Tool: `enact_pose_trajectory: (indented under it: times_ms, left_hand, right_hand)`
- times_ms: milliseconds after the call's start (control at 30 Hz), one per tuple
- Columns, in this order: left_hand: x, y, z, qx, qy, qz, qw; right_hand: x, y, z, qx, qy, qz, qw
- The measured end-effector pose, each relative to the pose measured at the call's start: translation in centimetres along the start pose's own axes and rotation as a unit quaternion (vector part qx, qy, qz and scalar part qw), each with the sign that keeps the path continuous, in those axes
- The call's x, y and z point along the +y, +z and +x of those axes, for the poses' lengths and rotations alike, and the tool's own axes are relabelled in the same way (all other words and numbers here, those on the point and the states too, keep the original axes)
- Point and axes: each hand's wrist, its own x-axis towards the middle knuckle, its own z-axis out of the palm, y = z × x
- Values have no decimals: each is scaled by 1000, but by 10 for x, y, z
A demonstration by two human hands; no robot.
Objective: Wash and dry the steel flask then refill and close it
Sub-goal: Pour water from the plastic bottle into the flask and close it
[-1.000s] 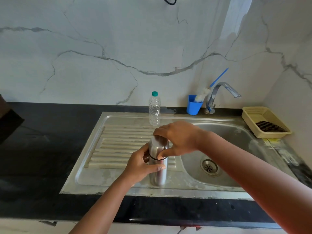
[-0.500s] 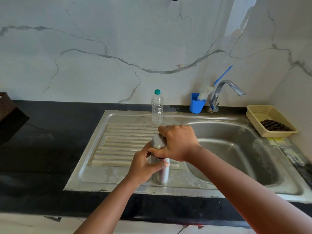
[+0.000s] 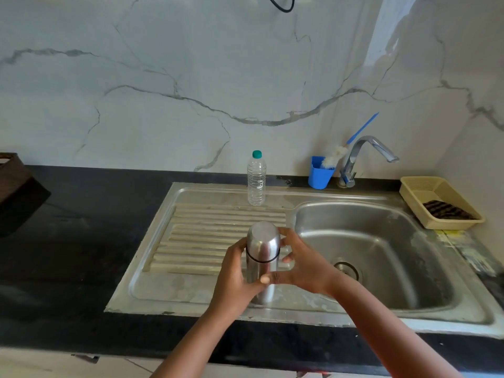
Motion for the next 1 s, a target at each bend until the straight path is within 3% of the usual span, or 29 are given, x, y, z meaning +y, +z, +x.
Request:
enact_pose_trajectory:
  times_ms: [167, 433, 633, 1000]
  left_hand:
    - [0, 5, -6, 61, 1, -16, 998]
    - [8, -12, 27, 76, -7, -12, 997]
    - [23, -47, 105, 74, 5, -3, 997]
    - [10, -78, 253, 94, -14, 63, 994]
  right_hand:
    - [6, 17, 5, 14, 7, -10, 1000]
    - [-10, 2, 46, 33, -19, -89, 995]
    - [-51, -23, 114, 73, -48, -94, 992]
    - [-84, -40, 256, 113, -8, -51, 992]
